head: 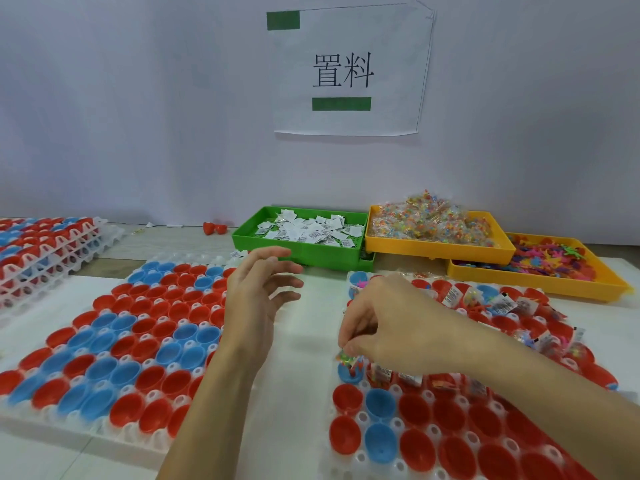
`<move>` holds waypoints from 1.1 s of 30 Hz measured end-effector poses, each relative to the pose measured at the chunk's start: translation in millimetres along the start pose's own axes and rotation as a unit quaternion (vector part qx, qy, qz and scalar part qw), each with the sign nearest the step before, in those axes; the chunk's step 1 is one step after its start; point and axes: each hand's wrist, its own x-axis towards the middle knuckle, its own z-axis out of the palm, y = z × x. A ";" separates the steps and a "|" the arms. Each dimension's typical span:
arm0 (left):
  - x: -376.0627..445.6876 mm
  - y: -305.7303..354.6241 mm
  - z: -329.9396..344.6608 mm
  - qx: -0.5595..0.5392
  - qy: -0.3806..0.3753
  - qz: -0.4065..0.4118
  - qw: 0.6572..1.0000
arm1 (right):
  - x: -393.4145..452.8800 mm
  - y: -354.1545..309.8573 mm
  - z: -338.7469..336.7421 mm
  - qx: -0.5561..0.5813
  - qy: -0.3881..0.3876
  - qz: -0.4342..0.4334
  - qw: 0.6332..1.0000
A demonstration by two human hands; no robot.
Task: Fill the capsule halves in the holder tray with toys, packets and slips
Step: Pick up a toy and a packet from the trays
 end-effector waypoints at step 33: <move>-2.4 2.0 5.7 0.023 0.000 0.002 1.000 | 2.7 -24.3 0.0 -0.228 -0.132 -0.014 0.965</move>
